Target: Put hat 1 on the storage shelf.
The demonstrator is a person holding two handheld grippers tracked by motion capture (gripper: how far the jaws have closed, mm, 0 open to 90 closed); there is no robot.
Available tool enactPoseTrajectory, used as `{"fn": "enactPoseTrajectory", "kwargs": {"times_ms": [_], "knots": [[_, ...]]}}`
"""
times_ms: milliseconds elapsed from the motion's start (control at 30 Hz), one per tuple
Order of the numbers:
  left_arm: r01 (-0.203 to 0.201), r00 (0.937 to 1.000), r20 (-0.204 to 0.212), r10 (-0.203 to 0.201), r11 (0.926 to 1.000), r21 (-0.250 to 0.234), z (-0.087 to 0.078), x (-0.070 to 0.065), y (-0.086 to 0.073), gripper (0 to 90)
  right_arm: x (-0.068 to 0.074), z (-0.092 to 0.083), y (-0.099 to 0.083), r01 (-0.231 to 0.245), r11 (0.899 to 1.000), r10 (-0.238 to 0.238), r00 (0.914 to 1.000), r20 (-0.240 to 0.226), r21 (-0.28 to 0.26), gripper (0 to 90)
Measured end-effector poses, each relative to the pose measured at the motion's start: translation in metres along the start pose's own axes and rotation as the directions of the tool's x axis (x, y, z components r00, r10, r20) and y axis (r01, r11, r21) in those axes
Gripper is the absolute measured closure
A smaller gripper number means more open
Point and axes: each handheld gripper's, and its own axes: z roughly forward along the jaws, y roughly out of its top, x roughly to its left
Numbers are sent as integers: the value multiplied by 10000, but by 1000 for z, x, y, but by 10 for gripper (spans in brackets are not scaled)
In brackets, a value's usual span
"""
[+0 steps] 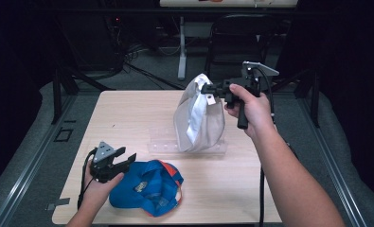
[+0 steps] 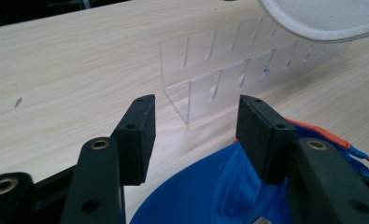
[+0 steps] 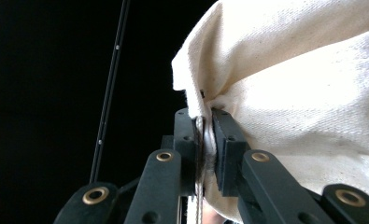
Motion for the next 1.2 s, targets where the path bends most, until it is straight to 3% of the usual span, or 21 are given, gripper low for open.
{"fn": "enactPoseTrajectory", "kwargs": {"times_ms": [200,433,533,567,633,667,800,867,933,1067,1133,1200], "knots": [[-698,9971,312,698,9976,-18,8,-20,19,461,5,11,5,16,10000,-16,10000,89,-64,816],[-1224,9902,644,1238,9922,-253,15,-42,41,435,4,20,9,-118,9997,121,9998,132,-206,816],[-1575,9837,827,1594,9871,-291,22,-56,52,432,4,24,10,-126,9997,129,9998,134,-223,816],[-1963,9769,804,1980,9801,-279,26,-66,58,431,4,25,10,-132,9995,137,9998,146,-297,816],[-2076,9745,813,2093,9778,-291,29,-71,61,430,5,25,11,-152,9994,157,9998,130,-313,816],[-2277,9694,906,2283,9736,-166,36,-79,65,429,5,27,12,-159,9992,163,9998,109,-369,816],[-2705,9588,912,2690,9627,32,49,-94,71,430,8,30,11,-109,9992,113,9999,106,-376,816],[-2959,9525,803,2939,9551,132,55,-101,72,451,9,31,11,-101,9992,105,9999,97,-396,816],[-3044,9505,704,3026,9524,154,61,-107,75,485,9,32,11,-113,9992,117,9999,99,-390,816],[-3111,9497,459,3097,9500,280,65,-110,80,587,9,33,11,-102,9994,107,9998,146,-345,816],[-3152,9486,413,3137,9482,400,64,-109,82,708,9,34,10,-84,9994,90,9998,167,-341,816],[-3150,9487,395,3137,9484,360,63,-105,83,763,9,35,9,-83,9996,87,9999,142,-283,816]]}}
